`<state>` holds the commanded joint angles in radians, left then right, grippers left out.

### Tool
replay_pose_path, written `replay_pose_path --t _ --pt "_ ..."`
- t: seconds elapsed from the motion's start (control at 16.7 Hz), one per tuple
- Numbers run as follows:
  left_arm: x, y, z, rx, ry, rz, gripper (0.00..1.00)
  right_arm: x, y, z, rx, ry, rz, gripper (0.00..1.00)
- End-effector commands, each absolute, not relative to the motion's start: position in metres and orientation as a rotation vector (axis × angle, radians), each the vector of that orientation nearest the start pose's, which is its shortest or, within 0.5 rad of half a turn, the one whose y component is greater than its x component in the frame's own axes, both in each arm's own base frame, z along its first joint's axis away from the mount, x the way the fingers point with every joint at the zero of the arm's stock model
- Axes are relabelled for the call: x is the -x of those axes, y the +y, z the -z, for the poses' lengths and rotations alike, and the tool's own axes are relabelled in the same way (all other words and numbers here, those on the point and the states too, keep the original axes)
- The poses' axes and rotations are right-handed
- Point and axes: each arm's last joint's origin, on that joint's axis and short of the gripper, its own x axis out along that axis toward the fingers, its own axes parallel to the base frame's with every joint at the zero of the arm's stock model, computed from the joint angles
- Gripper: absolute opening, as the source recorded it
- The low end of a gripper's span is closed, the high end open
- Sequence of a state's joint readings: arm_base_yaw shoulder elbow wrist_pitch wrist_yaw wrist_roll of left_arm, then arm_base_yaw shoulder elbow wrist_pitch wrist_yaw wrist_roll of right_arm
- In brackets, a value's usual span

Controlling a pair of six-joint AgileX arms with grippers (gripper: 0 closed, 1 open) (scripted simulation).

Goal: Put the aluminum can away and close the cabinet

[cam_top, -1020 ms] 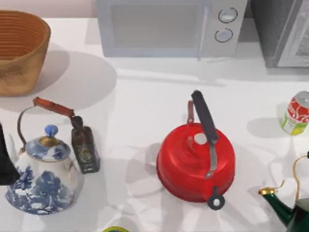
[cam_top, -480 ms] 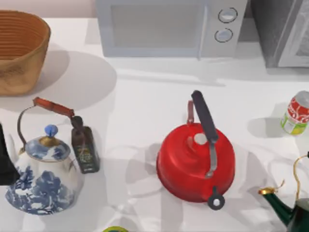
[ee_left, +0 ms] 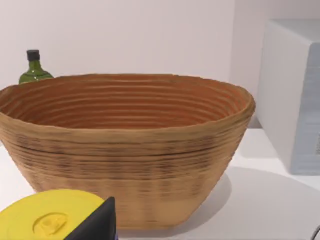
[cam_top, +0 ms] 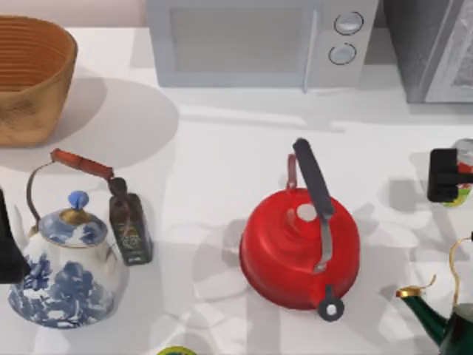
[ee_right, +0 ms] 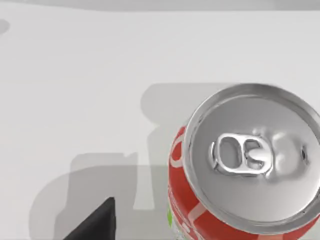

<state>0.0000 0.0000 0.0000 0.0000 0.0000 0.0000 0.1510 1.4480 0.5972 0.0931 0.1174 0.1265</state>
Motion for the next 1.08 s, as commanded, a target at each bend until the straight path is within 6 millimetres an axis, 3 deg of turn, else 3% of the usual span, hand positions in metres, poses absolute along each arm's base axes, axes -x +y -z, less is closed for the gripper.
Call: replay_pose_path --t 0.42,0.66,1.08 --pt "-0.106 -0.001 -0.16 0.0 0.0 0.0 1.0 -0.27 0.04 -0.14 -0.003 0.794 0.012 1.0" --pt "-0.106 -0.001 -0.16 0.0 0.0 0.0 1.0 -0.288 0.04 -0.131 -0.002 0.791 0.01 1.0" --pt "-0.106 -0.001 -0.16 0.0 0.0 0.0 1.0 -0.312 0.041 -0.098 -0.002 0.794 0.01 1.0"
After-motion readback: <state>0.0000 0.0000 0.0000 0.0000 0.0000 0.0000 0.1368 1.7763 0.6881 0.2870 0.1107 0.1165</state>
